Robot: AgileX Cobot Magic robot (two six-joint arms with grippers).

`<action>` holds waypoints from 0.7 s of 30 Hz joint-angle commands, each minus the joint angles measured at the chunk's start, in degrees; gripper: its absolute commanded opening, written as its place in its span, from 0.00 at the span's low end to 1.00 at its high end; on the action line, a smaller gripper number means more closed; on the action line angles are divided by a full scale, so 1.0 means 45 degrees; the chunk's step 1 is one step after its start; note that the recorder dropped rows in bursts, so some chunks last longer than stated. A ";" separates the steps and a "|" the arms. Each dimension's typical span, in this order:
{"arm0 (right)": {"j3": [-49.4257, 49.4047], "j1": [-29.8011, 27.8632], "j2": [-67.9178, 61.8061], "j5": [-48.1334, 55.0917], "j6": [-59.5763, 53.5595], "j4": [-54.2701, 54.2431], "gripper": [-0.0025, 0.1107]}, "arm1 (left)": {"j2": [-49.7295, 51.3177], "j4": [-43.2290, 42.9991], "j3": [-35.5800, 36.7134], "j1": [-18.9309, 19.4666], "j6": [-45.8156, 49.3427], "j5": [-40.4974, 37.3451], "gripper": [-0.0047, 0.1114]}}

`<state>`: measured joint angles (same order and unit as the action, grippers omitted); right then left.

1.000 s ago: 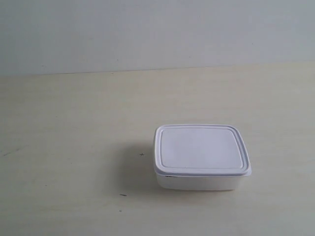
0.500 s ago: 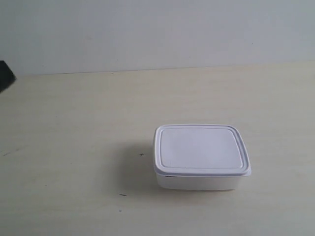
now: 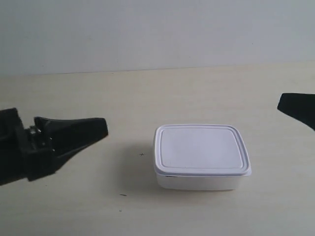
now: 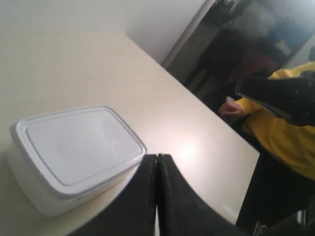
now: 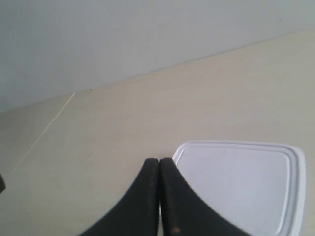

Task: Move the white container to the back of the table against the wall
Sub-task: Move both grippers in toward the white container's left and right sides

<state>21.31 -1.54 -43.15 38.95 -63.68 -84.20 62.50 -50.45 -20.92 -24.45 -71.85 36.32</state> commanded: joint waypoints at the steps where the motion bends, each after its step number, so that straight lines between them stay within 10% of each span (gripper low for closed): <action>1: 0.0093 0.1317 -0.0473 -0.0782 0.0078 0.0823 0.02 | 0.1010 0.0714 -0.0528 -0.1394 0.0877 -0.2110 0.04; 21: 0.0093 0.6350 -0.4861 -0.4623 0.6298 0.7006 0.02 | 0.6183 0.1256 -0.2145 -0.3444 0.1589 -0.3579 0.04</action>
<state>21.41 25.64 -61.85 20.33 -39.83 -56.75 88.62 -45.41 -29.48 -39.66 -64.93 20.57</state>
